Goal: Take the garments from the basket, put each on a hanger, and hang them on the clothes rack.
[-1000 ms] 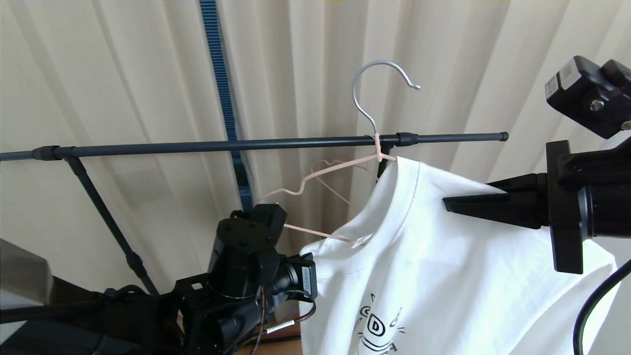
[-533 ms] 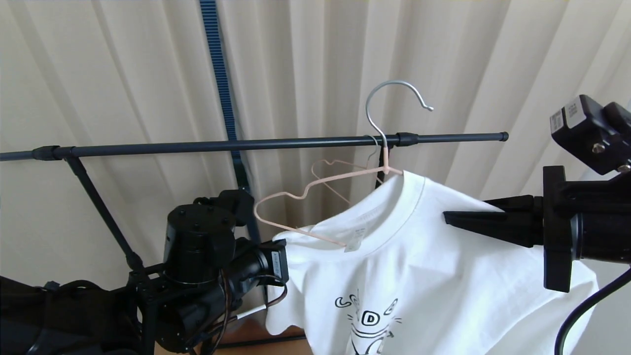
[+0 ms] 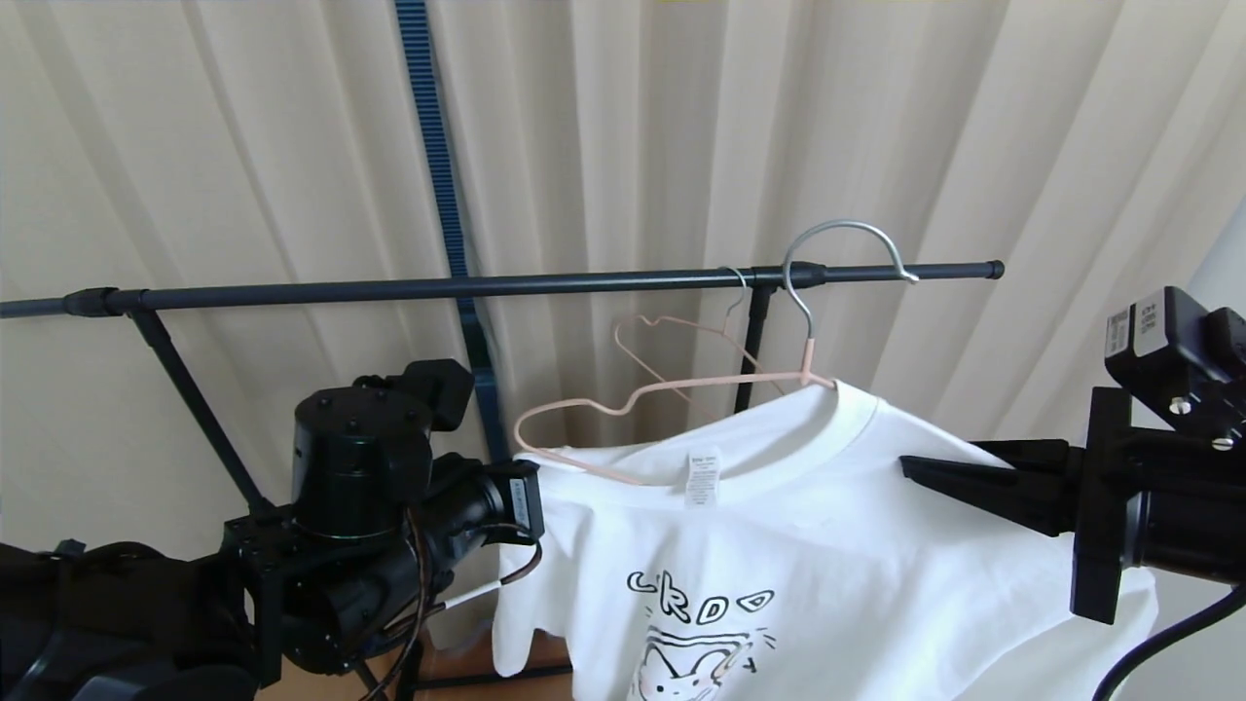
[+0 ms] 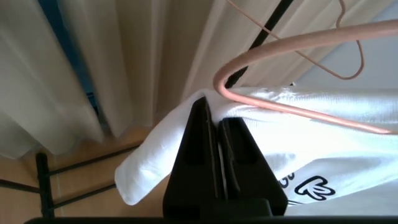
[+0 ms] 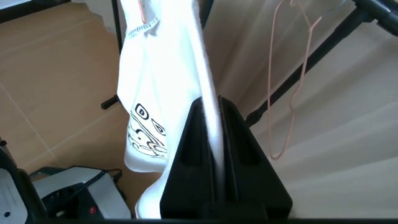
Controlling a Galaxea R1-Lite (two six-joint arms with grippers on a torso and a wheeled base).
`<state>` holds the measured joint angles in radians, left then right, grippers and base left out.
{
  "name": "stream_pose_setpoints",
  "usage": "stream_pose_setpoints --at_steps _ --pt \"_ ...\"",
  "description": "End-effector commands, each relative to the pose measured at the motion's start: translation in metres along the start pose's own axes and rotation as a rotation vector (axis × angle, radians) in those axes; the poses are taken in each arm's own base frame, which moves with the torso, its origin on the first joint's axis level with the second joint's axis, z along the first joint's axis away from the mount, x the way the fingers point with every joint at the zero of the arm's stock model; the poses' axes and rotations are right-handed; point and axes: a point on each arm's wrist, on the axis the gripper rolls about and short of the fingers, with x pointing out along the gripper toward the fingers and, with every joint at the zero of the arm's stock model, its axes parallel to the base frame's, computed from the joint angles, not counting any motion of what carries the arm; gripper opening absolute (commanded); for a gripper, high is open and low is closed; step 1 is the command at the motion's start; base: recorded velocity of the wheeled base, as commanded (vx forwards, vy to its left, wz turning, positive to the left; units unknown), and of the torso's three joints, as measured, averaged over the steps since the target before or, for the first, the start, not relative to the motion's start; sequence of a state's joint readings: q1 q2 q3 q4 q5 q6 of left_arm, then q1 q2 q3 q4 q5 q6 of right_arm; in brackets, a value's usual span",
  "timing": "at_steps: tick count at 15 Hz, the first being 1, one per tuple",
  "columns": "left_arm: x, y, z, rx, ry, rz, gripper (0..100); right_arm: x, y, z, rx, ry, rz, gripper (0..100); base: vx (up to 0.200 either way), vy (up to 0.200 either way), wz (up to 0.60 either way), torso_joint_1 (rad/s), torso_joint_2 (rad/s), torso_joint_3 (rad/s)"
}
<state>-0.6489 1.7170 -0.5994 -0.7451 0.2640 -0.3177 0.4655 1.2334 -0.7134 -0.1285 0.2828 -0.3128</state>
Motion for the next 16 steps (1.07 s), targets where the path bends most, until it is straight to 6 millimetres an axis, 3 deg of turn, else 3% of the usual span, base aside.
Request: stream_pose_setpoints --at_steps 1,7,13,16 --pt "0.001 0.004 0.003 -0.006 -0.009 0.015 0 -0.008 0.000 0.000 -0.005 -0.019 -0.019 0 0.000 0.000 0.00 0.000 0.00 0.000" --pt "0.006 0.017 0.016 0.018 -0.048 0.056 0 -0.012 -0.004 -0.006 -0.055 -0.001 -0.053 0 0.000 0.000 0.00 0.000 0.00 0.000" --pt "-0.003 0.011 0.034 0.087 -0.100 0.032 0 -0.009 -0.006 -0.018 -0.119 0.048 -0.060 0 0.000 0.000 0.00 0.000 0.00 0.000" --pt "-0.012 -0.001 0.046 0.127 -0.099 0.001 0 0.005 -0.009 -0.018 -0.102 0.069 -0.043 0 0.000 0.000 0.00 0.000 0.00 0.000"
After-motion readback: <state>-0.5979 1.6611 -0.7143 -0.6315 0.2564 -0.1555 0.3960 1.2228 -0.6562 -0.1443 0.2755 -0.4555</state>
